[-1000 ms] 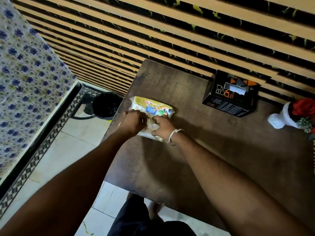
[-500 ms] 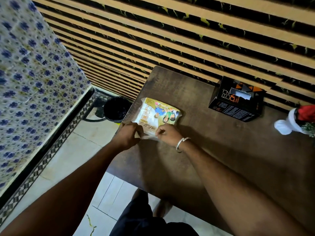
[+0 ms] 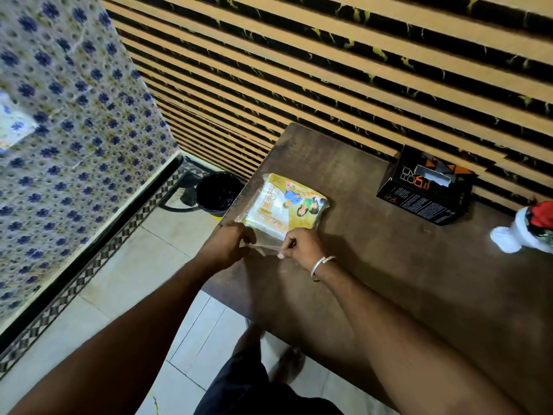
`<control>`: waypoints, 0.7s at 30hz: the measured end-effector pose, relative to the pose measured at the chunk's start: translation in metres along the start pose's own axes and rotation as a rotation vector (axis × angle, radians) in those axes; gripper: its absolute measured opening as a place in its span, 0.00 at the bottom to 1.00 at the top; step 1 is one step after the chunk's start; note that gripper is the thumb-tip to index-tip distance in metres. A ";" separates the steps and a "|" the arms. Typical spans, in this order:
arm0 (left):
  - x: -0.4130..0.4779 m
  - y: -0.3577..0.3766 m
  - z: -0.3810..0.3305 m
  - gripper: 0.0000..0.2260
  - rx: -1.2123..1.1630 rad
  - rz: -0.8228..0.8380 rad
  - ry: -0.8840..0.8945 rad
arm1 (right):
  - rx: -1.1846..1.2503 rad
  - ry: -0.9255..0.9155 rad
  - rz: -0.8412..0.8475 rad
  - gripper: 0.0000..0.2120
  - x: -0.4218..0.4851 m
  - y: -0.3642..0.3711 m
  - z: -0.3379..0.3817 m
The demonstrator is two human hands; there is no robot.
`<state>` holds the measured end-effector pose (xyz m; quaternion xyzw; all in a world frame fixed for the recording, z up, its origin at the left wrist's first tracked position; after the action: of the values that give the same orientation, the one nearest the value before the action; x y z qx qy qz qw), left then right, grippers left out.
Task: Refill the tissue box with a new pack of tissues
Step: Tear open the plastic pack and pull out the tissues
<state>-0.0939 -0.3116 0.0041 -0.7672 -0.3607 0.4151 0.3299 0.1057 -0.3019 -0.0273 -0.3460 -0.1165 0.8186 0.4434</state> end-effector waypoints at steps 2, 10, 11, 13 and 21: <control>-0.001 0.003 -0.003 0.12 0.022 -0.048 0.013 | 0.116 0.006 -0.012 0.19 -0.002 0.001 -0.003; -0.008 0.018 -0.041 0.12 0.369 -0.198 0.132 | 0.612 0.025 -0.075 0.15 -0.008 -0.014 0.002; -0.006 0.022 -0.042 0.11 0.386 -0.138 0.099 | 0.611 0.014 -0.095 0.14 -0.008 -0.019 0.004; -0.003 0.028 -0.040 0.13 0.418 0.076 -0.087 | 0.615 -0.020 -0.128 0.14 -0.007 -0.027 0.009; 0.010 0.010 -0.060 0.07 -0.205 -0.298 0.027 | 0.485 -0.124 -0.106 0.12 -0.007 -0.033 0.023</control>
<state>-0.0350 -0.3213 0.0183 -0.7404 -0.5064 0.3123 0.3128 0.1139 -0.2853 0.0095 -0.1721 0.0385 0.8178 0.5478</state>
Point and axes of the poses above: each hand's wrist, its own x-axis towards the middle knuckle, its own y-axis out of the palm, z = x × y, the point moved 4 cm from there along x, towards the middle knuckle, and after that the axes turned 12 degrees about z, right-handed, at the moved point
